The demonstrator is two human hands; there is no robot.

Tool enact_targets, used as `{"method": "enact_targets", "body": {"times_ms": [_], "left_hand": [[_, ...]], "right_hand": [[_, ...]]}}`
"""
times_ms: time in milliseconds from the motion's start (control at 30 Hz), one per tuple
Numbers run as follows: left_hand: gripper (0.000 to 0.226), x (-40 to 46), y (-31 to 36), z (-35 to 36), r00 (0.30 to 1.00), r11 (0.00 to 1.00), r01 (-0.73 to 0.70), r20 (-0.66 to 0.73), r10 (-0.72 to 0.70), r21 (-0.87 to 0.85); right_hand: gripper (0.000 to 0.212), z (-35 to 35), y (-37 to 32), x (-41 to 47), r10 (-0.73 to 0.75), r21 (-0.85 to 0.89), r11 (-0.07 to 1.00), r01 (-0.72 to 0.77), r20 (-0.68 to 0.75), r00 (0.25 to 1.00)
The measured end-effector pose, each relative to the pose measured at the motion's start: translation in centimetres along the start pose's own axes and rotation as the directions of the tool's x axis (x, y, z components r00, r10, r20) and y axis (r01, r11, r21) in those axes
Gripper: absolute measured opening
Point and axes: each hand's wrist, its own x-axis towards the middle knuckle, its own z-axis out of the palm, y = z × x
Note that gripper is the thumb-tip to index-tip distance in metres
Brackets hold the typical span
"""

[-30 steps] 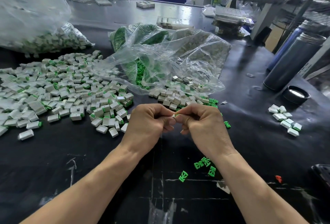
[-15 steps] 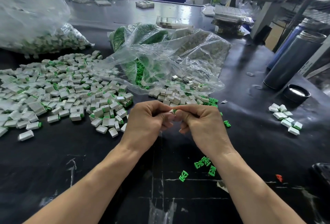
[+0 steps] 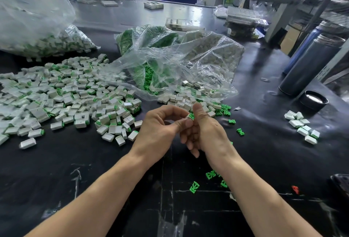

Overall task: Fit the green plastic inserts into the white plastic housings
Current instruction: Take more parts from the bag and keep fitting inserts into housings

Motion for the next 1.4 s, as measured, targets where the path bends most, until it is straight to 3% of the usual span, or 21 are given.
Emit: {"method": "enact_targets", "body": {"times_ms": [133, 300, 600, 733, 1067, 1300, 1400], "left_hand": [[0.009, -0.2, 0.2, 0.3, 0.999, 0.999, -0.002, 0.045, 0.005, -0.051], [0.011, -0.4, 0.1, 0.8, 1.0, 0.999, 0.0, 0.021, 0.001, -0.039], [0.004, -0.7, 0.0, 1.5, 1.0, 1.0, 0.008, -0.014, -0.008, -0.01], [0.004, -0.8, 0.0, 1.4, 1.0, 1.0, 0.01, -0.011, -0.01, -0.018], [0.004, -0.7, -0.3, 1.2, 1.0, 1.0, -0.006, -0.009, 0.006, 0.031], [0.004, -0.7, 0.2, 1.3, 0.999, 0.999, 0.005, -0.032, -0.003, 0.053], [0.005, -0.8, 0.5, 1.1, 0.999, 0.994, 0.004, -0.055, 0.003, 0.112]], "right_hand": [[0.073, 0.3, -0.2, -0.3, 0.031, -0.039, 0.999, -0.033, -0.053, 0.998], [0.07, 0.8, -0.3, -0.3, 0.048, 0.083, 0.996, -0.039, -0.103, 0.993], [0.047, 1.7, 1.2, 0.6, -0.05, -0.071, 0.997, 0.03, -0.296, 0.954], [0.048, 1.7, 1.1, 0.4, -0.071, -0.132, 0.991, 0.027, -0.339, 0.938], [0.047, 1.7, 0.8, 0.0, -0.11, -0.186, 0.981, 0.044, -0.36, 0.927], [0.068, 1.3, 1.3, 0.4, -0.062, -0.004, 0.998, 0.063, -0.274, 0.96], [0.071, 0.9, 1.5, 0.6, -0.049, -0.004, 0.999, 0.05, -0.258, 0.965]]}}
